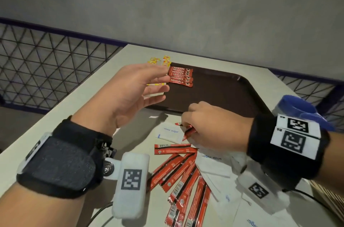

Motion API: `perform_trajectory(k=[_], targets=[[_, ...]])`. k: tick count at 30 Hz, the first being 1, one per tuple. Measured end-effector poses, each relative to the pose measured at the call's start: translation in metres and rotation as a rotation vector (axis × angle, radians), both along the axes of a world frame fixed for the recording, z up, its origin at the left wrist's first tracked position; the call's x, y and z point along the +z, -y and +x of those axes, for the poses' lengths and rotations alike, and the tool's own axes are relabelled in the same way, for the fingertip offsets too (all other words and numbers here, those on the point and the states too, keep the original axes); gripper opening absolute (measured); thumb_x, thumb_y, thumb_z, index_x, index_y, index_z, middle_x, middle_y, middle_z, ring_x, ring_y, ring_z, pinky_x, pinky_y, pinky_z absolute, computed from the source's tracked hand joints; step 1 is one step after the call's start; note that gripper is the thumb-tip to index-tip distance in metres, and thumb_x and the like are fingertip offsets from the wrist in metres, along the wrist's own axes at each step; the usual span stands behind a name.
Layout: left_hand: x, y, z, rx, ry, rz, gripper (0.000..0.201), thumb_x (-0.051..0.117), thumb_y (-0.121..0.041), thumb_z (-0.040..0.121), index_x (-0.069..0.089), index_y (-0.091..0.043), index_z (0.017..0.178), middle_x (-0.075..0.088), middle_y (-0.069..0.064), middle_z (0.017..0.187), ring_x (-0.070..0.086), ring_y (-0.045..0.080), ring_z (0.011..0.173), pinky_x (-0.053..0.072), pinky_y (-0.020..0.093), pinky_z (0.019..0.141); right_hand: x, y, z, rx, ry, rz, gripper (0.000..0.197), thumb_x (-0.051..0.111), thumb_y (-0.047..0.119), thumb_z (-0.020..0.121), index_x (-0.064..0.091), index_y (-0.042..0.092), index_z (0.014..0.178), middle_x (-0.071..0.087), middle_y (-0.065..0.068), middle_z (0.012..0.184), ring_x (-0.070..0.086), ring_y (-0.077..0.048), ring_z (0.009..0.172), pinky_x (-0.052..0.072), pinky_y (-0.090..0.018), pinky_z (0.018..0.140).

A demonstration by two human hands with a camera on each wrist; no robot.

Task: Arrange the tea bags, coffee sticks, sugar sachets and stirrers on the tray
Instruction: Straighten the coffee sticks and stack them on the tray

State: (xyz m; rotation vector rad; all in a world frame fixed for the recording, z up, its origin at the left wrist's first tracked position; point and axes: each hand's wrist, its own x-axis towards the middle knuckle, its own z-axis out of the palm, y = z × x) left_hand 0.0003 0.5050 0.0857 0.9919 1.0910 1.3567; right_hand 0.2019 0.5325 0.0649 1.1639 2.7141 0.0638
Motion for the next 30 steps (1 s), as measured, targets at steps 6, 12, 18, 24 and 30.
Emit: perform_trajectory(k=[6, 12, 18, 24, 30], targets=[[-0.003, -0.002, -0.001, 0.006, -0.042, -0.011, 0.025, 0.073, -0.026, 0.093, 0.073, -0.012, 0.113, 0.077, 0.01, 0.115, 0.075, 0.018, 0.091, 0.059, 0.034, 0.079, -0.005, -0.006, 0.0, -0.085, -0.193, -0.12, 0.034, 0.07, 0.023, 0.091, 0.056, 0.033, 0.12, 0.065, 0.008, 0.103, 0.062, -0.013, 0.09, 0.06, -0.036, 0.076], [-0.006, -0.002, 0.002, -0.013, -0.119, -0.019, 0.022, 0.073, -0.026, 0.092, 0.074, -0.013, 0.11, 0.077, 0.009, 0.111, 0.073, 0.02, 0.094, 0.057, 0.033, 0.077, 0.026, 0.0, 0.014, -0.11, -0.361, -0.073, 0.006, 0.073, 0.029, 0.093, 0.075, 0.031, 0.098, 0.07, 0.014, 0.082, 0.065, -0.003, 0.074, 0.058, -0.03, 0.072], [-0.01, 0.009, 0.023, -0.242, -0.293, 0.0, 0.04, 0.077, -0.042, 0.075, 0.076, -0.017, 0.108, 0.079, 0.005, 0.104, 0.074, 0.016, 0.088, 0.059, 0.029, 0.076, 0.045, 0.016, 0.036, -0.282, -0.918, -0.488, 0.009, 0.08, 0.025, 0.085, 0.083, 0.028, 0.094, 0.076, -0.011, 0.081, 0.065, -0.026, 0.068, 0.056, -0.045, 0.065], [-0.015, 0.015, 0.041, -0.282, -0.267, 0.055, 0.02, 0.074, -0.019, 0.085, 0.074, -0.003, 0.097, 0.07, 0.011, 0.075, 0.067, 0.02, 0.063, 0.055, 0.026, 0.055, 0.024, 0.031, 0.045, -0.376, -1.4, -0.811, 0.019, 0.073, 0.017, 0.088, 0.078, 0.008, 0.103, 0.074, -0.021, 0.093, 0.062, -0.02, 0.063, 0.047, -0.027, 0.047], [-0.018, 0.021, 0.053, -0.282, -0.209, 0.057, 0.009, 0.066, -0.007, 0.093, 0.075, -0.007, 0.088, 0.069, 0.015, 0.074, 0.066, 0.023, 0.059, 0.054, 0.026, 0.052, 0.012, 0.033, 0.049, -0.449, -1.659, -0.841, 0.02, 0.076, 0.013, 0.077, 0.078, 0.005, 0.095, 0.069, -0.02, 0.079, 0.06, -0.019, 0.06, 0.051, -0.023, 0.05]])
